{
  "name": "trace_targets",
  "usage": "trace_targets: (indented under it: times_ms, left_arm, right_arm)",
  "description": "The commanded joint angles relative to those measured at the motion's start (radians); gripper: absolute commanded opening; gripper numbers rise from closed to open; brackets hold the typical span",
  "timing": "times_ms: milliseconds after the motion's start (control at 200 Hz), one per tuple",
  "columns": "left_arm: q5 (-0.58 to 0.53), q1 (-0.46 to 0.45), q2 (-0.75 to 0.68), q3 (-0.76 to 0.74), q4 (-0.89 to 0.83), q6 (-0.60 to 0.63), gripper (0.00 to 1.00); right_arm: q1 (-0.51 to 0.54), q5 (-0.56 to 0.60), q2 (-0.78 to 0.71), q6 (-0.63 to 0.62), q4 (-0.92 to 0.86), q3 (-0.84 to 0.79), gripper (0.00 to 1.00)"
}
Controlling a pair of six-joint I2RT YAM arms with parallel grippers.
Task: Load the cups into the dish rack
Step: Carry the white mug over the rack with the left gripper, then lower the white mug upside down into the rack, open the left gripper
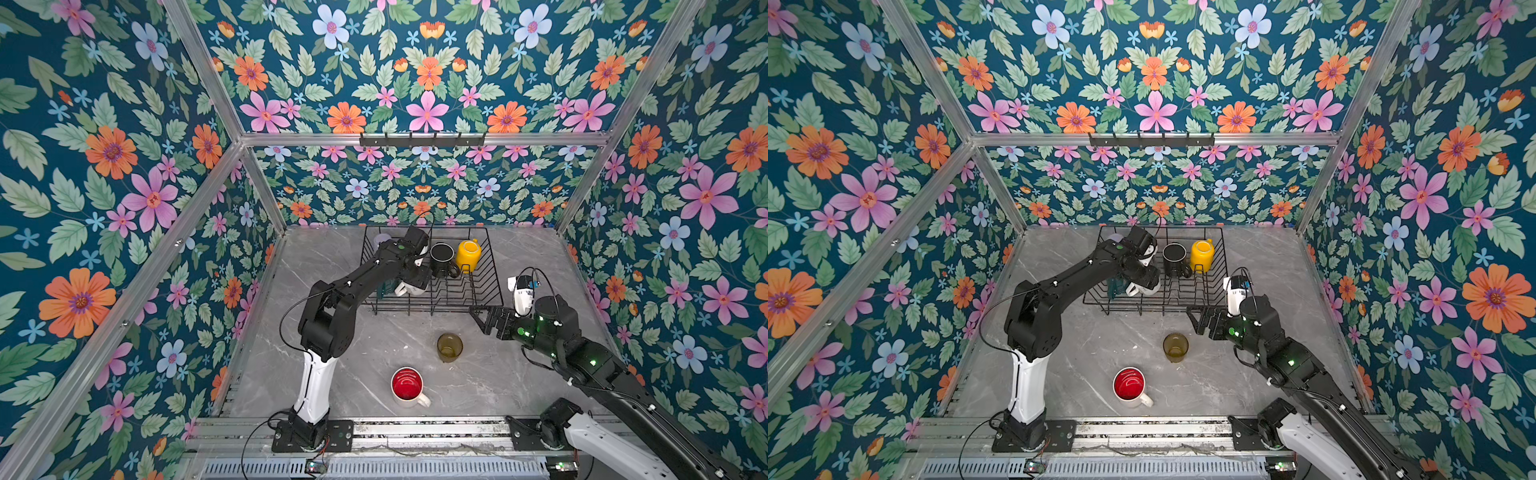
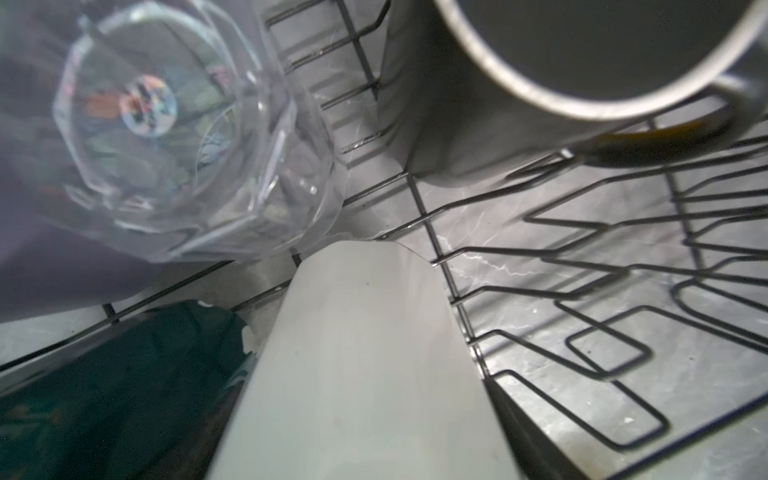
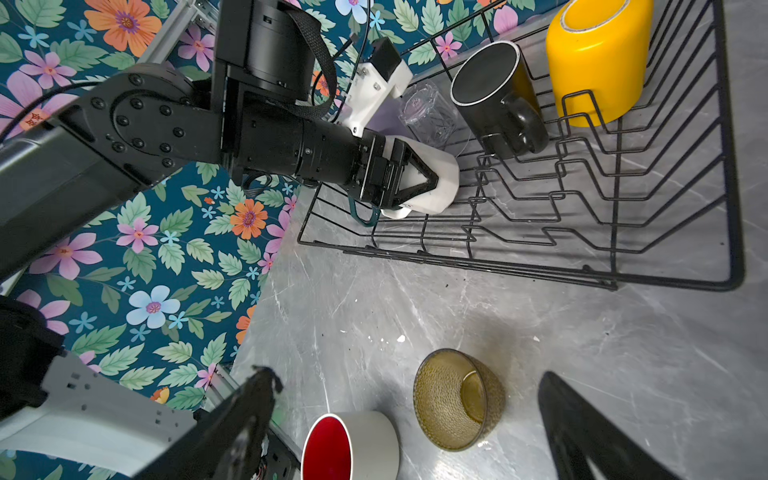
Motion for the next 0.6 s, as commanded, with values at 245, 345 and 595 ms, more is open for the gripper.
trace_targets:
  times_ms: [245, 345, 595]
  left_arm:
    - [-0.066, -0.011, 0.041, 0.045, -0.047, 0.006, 0.31]
    - [-0.067, -0.012, 0.049, 0.052, -0.052, 0.000, 0.35]
    - [-0.083, -0.013, 0.063, 0.072, -0.071, -0.004, 0.41]
  right_arm:
    - [0.002, 0.001, -0.007, -0.007, 0.011, -0.004, 0.99]
    - [0.001, 0.005, -0.012, -0.007, 0.009, -0.006, 0.99]
    - [0.000, 0.006, -0.016, -0.008, 0.006, -0.007, 0.99]
